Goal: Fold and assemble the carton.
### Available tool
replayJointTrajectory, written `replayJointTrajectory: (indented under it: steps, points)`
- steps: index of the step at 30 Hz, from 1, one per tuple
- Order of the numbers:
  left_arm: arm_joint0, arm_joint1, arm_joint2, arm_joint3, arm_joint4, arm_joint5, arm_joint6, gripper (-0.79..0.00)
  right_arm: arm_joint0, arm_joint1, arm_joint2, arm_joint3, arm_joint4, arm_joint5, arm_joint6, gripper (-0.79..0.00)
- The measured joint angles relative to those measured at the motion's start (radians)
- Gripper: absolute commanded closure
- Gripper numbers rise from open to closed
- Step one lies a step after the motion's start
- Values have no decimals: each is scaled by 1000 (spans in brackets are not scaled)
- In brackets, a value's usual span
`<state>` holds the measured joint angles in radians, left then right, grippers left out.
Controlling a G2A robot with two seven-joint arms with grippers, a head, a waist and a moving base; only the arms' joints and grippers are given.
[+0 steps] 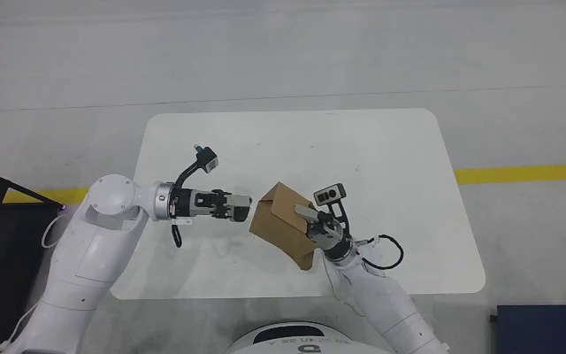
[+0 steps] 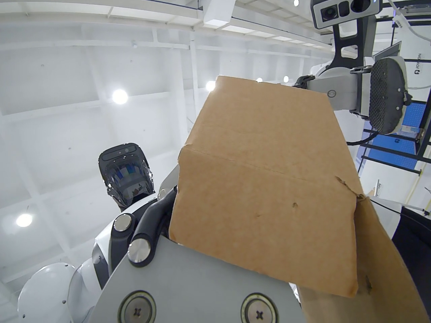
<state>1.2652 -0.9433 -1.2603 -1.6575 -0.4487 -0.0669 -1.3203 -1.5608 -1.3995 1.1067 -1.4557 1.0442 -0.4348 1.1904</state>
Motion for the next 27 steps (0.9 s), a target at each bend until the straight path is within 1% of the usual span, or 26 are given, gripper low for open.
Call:
replayJointTrajectory:
  steps: [9, 14, 20, 24, 27]
  points:
    - [-34, -9, 76, -17, 47, -5, 6, -634, 16, -4, -30, -4, -17, 6, -19, 0]
    - [-47, -11, 87, -7, 40, -8, 10, -631, 17, -3, -31, -4, -11, 5, -16, 0]
    - [-44, -3, 47, 16, 29, -17, 17, -637, 13, -1, -21, -1, -7, 1, -16, 0]
    - [-24, 8, -23, 45, -1, -27, 30, -634, 6, 4, -5, -11, -30, 3, -30, 0]
    - [-4, 16, -65, 52, -10, -31, 31, -650, -2, 10, 13, -26, -55, 7, -48, 0]
